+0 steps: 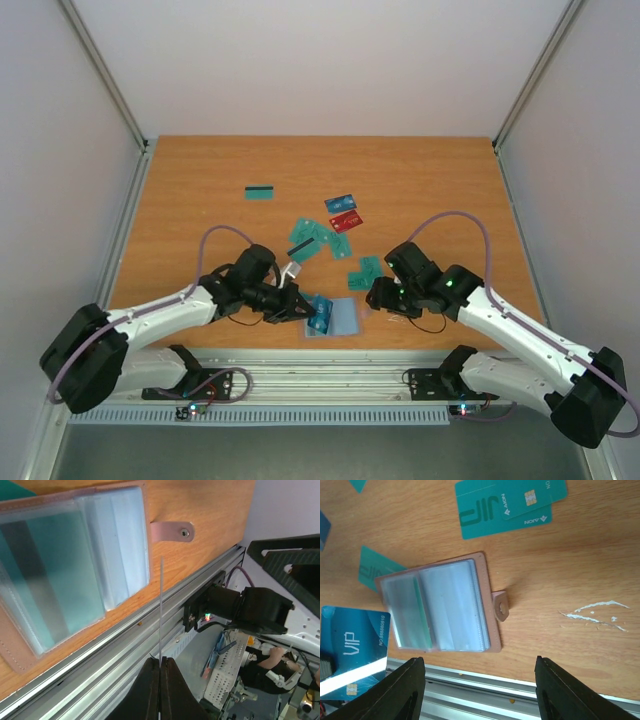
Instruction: Put the credit cards into the card holder
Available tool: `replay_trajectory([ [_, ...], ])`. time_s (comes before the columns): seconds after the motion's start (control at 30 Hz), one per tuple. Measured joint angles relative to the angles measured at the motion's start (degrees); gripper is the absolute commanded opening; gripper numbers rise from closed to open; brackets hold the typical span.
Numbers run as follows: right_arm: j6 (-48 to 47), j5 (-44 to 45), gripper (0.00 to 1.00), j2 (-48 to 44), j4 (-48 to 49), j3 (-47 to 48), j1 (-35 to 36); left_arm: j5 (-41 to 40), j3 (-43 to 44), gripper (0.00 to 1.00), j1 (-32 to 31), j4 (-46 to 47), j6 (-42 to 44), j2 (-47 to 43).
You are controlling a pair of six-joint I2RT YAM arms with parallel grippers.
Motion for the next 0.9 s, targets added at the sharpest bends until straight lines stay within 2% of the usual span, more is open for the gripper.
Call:
replay_trajectory([
  [0.5, 1.4, 1.0, 0.58, -1.9, 2.7, -7.3, 0.0, 0.1, -1.5, 0.0, -2.4, 7.5, 1.9, 11.1],
  [0.9, 2.5, 0.5, 0.56, -0.5, 7.1, -9.0, 0.0, -2.6, -1.4, 0.0, -2.4, 2.3, 5.4, 9.2],
])
